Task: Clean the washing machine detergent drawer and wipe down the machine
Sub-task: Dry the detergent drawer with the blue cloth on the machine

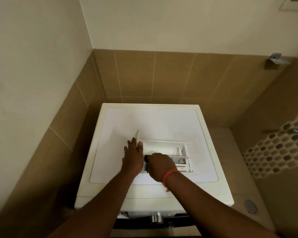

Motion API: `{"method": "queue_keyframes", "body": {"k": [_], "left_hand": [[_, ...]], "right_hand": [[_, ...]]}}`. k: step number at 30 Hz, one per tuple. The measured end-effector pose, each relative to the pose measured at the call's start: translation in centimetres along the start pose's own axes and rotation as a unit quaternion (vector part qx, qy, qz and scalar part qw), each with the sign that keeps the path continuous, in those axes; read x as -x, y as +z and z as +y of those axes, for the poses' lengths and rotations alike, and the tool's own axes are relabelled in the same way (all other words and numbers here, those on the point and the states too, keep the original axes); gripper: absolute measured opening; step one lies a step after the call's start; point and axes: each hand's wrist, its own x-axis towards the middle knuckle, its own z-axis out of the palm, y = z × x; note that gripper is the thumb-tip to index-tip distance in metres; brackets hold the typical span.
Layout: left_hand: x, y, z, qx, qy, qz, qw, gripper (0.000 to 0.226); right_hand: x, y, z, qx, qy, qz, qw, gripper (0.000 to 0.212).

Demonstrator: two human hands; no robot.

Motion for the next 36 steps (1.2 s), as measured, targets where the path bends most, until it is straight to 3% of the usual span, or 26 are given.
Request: {"method": "queue_keyframes", "body": {"k": [5, 7, 9, 14, 25, 30, 36], "left_hand": [[-0.1, -0.1, 0.0, 0.013, 0.001, -0.01, 1.0, 0.062], [0.0, -0.2, 0.0, 0.019, -0.001, -0.013, 1.0, 0.061], [0.0, -0.3, 0.0, 0.024, -0.004, -0.015, 1.0, 0.061], [0.2, -0.4, 0.1, 0.03, -0.007, -0.014, 0.999, 0.061], [0.1, -0.5, 0.3, -0.008, -0.014, -0.005, 1.0, 0.062], [0.2, -0.9, 0.1, -0.007, -0.013, -0.017, 1.0, 0.062], [0.1, -0.6, 0.4, -0.018, -0.018, -0.003, 1.0, 0.061]], "right_hand": [[0.9, 0.5, 1.5, -0.146, -0.002, 0.067, 0.987, 0.038], [1.3, 0.4, 1.7, -0.26, -0.017, 0.072, 0.963, 0.043], [1.3, 0.1, 1.8, -0.294, -0.028, 0.057, 0.954, 0.044], [0.4, -1.2, 2.4, -0.11, -0.038, -0.017, 0.993, 0.032], [-1.3, -3.0, -0.3, 0.11, -0.003, -0.137, 0.984, 0.041], [-2.4, -2.5, -3.2, 0.089, 0.091, -0.146, 0.981, 0.028], [-1.3, -2.8, -1.1, 0.111, 0.012, -0.143, 0.983, 0.034]]}}
